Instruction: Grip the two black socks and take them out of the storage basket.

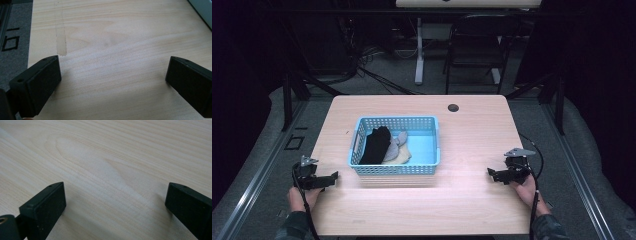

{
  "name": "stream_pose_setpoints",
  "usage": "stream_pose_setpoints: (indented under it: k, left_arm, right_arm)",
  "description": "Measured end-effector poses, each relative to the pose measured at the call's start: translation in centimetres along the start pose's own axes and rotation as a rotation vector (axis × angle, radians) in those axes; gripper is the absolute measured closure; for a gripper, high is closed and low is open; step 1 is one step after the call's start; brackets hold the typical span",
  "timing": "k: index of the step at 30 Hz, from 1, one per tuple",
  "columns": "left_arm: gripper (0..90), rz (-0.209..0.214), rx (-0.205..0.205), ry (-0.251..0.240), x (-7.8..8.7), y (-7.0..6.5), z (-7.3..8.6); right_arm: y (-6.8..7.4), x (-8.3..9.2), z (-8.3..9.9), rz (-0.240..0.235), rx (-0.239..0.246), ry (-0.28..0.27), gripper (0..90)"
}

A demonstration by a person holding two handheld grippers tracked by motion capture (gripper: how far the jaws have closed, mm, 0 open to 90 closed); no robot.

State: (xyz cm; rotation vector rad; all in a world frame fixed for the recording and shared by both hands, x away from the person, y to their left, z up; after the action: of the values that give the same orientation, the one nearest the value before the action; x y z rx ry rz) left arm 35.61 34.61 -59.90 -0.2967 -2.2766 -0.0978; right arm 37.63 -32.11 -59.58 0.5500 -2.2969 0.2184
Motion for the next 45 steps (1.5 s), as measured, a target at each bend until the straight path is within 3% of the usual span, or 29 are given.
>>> stream_pose_setpoints:
  k: [5, 9, 17, 22, 23, 27, 33, 45]
  left_arm:
    - [0.0, 0.020, 0.009, 0.009, 0.2, 0.3, -0.1]
    - [0.0, 0.036, 0.031, -0.006, 0.8, 0.7, -0.3]
    - [0.0, 0.060, 0.034, -0.024, 2.2, 0.9, -1.4]
    - [0.0, 0.088, 0.012, -0.011, 3.4, 0.7, -2.2]
    - [0.0, 0.097, 0.014, -0.026, 3.9, 0.6, -2.6]
    - [0.0, 0.092, -0.003, -0.026, 4.7, 0.3, -3.3]
    - [0.0, 0.124, -0.028, -0.084, 7.4, -0.7, -5.6]
    - [0.0, 0.157, -0.061, -0.079, 9.0, -2.1, -8.2]
  right_arm:
    - [0.0, 0.0, 0.0, 0.001, -0.002, -0.001, 2.6]
    - [0.0, 0.0, 0.0, 0.002, -0.002, 0.000, 2.6]
    - [0.0, 0.0, 0.0, 0.000, 0.003, 0.004, 2.4]
    - [0.0, 0.0, 0.0, 0.004, 0.000, 0.003, 2.3]
    - [0.0, 0.0, 0.0, 0.003, -0.001, 0.004, 2.3]
    - [0.0, 0.0, 0.0, 0.004, 0.000, 0.003, 2.3]
    - [0.0, 0.0, 0.0, 0.004, 0.000, 0.003, 2.3]
    - [0.0, 0.0, 0.0, 0.003, -0.001, 0.004, 2.3]
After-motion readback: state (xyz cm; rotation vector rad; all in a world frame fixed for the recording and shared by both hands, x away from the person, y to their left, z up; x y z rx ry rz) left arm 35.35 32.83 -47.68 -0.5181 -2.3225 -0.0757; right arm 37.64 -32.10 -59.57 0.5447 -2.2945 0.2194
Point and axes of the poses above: each handheld gripper's, and its own axes: x roughly backward along the jaws, z roughly out of its underside, y roughly to its left, the point moved 1 cm from there along -x, roughly forward along the jaws, and after that the axes turned 1 degree about y, right-handed, at the moved point
